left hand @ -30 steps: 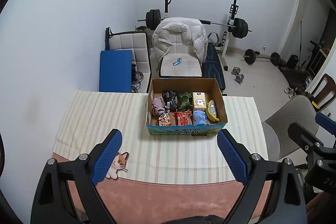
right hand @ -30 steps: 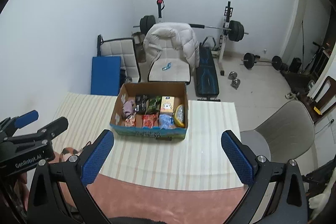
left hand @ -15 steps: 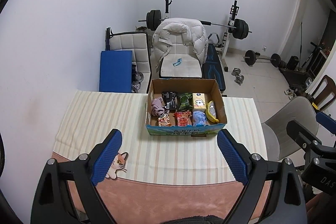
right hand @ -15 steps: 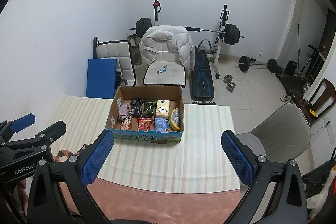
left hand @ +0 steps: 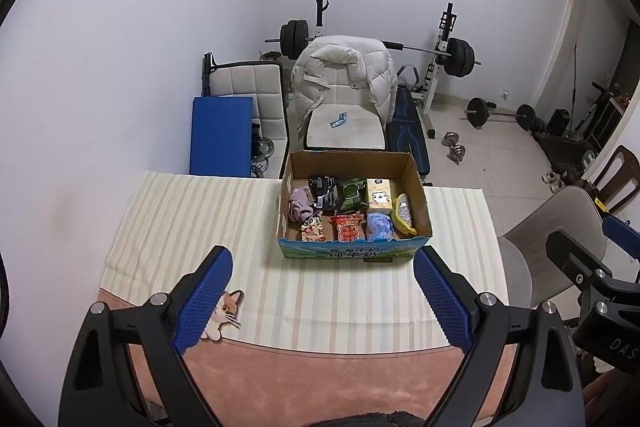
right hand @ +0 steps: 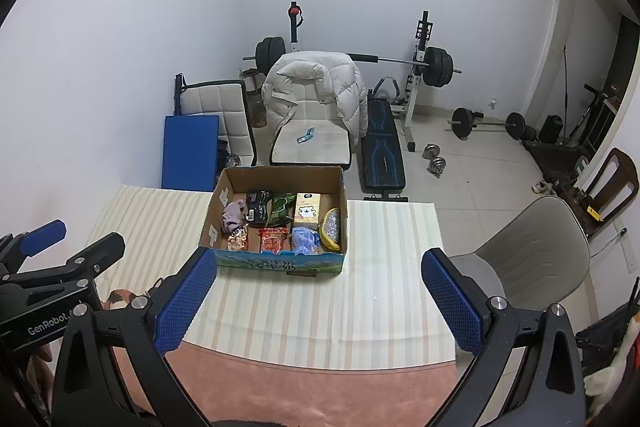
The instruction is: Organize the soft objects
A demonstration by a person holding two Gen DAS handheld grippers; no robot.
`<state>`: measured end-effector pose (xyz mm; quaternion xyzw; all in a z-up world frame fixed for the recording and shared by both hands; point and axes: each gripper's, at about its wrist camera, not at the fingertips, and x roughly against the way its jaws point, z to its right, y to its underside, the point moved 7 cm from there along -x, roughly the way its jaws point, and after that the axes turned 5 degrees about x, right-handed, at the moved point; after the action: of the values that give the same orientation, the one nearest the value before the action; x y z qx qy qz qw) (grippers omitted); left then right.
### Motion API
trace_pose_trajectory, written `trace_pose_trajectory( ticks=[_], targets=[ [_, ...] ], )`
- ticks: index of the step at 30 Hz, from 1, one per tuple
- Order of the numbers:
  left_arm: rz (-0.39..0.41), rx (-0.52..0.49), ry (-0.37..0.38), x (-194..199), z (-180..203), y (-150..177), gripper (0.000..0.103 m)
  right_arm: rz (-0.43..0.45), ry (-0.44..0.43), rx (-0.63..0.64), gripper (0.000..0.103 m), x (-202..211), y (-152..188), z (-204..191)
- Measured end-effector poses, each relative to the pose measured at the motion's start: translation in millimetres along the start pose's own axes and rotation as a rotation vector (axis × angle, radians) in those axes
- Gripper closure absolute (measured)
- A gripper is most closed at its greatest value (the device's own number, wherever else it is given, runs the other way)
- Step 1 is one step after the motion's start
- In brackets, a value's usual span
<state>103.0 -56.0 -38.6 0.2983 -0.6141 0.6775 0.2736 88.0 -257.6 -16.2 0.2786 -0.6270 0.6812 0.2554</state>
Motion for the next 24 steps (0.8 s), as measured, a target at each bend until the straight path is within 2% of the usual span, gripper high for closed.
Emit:
trace_pose_trajectory(
  ticks=[14, 17, 24],
  targets=[
    [0.001, -0.026, -0.001, 2.3, 3.5, 2.8, 0.010, 0.009, 0.003, -0.010, 0.000, 5.7, -0.7, -0.3],
    [0.004, -0.021, -0.003, 3.4, 1.8, 2.8, 0.003, 0.006, 0.008, -0.014, 0.000, 6.0, -0.7, 0.6],
    [0.030, -0.007, 0.001, 7.7, 0.4, 0.0, 0.002, 0.005, 0.017, -0.017, 0.000, 6.7, 0.8, 1.7]
  ],
)
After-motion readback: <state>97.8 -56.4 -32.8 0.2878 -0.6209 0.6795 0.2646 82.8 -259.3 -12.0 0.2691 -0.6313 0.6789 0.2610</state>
